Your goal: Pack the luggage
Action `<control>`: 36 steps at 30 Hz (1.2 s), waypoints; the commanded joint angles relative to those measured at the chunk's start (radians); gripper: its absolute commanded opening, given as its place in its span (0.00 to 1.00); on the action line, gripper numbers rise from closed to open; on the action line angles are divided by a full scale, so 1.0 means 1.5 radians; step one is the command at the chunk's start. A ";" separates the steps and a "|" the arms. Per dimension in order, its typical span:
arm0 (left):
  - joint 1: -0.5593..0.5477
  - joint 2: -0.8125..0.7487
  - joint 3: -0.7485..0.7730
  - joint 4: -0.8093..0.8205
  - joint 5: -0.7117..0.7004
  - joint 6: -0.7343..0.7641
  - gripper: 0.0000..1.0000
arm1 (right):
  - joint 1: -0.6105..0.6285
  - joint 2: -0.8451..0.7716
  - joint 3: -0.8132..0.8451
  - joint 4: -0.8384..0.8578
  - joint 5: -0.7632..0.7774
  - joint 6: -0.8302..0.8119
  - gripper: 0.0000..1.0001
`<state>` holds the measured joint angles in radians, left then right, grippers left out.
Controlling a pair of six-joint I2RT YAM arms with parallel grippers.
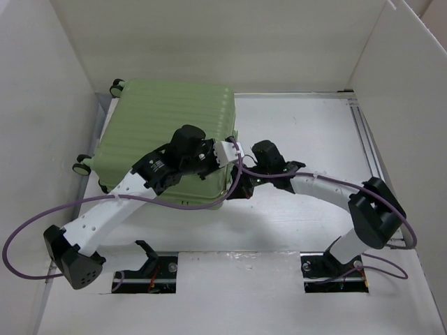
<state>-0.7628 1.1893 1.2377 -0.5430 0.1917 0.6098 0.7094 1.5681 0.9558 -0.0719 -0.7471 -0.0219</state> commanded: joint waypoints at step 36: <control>-0.121 -0.190 -0.097 -0.124 -0.115 0.100 0.63 | 0.007 -0.210 -0.087 0.170 0.475 0.064 0.00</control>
<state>-1.0088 0.9623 0.9833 -0.7677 0.0620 0.8009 0.7208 1.3010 0.7532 0.0322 -0.1452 0.1101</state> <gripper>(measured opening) 0.591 0.025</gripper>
